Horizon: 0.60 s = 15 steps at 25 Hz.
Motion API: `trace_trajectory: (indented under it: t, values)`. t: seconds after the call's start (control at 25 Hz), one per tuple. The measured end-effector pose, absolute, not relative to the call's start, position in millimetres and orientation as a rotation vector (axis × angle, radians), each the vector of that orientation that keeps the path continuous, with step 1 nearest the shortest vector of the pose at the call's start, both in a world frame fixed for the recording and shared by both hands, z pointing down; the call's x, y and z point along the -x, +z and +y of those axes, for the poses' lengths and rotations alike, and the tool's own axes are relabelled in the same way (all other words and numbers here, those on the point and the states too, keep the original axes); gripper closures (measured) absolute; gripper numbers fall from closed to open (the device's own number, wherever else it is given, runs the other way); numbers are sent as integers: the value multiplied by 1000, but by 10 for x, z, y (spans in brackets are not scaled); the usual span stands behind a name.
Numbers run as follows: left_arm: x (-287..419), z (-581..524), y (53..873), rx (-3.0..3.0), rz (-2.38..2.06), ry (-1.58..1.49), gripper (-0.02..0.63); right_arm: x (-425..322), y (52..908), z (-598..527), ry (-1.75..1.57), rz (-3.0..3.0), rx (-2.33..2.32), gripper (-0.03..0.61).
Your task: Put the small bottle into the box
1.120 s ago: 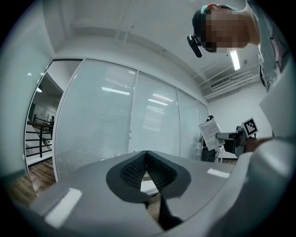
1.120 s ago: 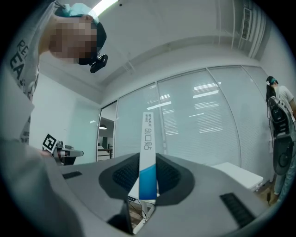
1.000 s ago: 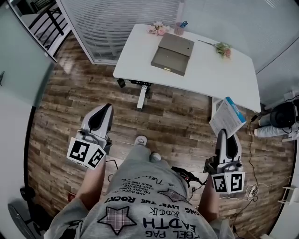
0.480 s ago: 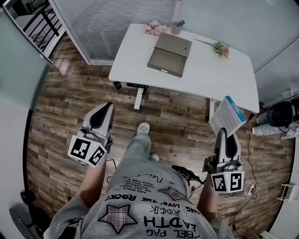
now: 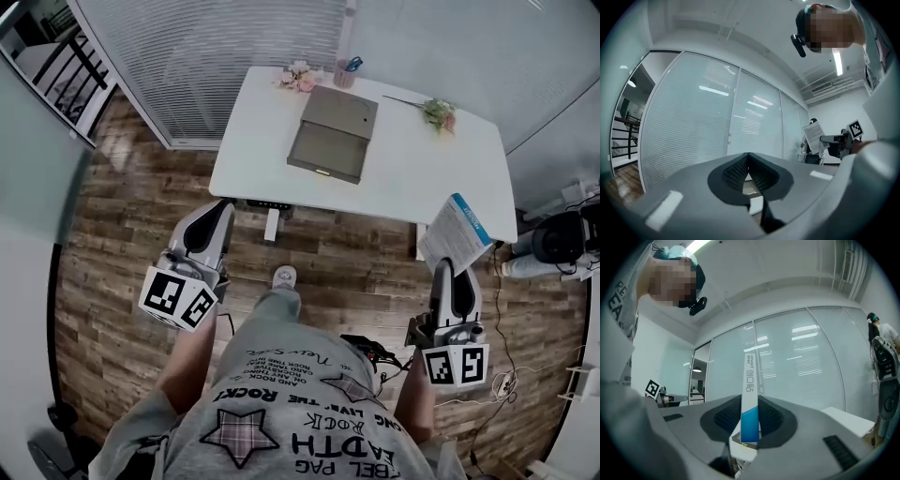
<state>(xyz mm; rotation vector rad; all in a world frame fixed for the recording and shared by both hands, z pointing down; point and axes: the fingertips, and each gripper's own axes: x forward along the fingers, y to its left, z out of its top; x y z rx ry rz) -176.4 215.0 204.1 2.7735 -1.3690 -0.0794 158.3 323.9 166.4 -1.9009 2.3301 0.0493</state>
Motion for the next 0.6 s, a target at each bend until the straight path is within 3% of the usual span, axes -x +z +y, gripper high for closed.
trace_trajectory:
  t: [0.6]
  values:
    - [1724,835,2119,-2783,-1264,-88,603,-1537,1691,2163,26,2286,1984,483]
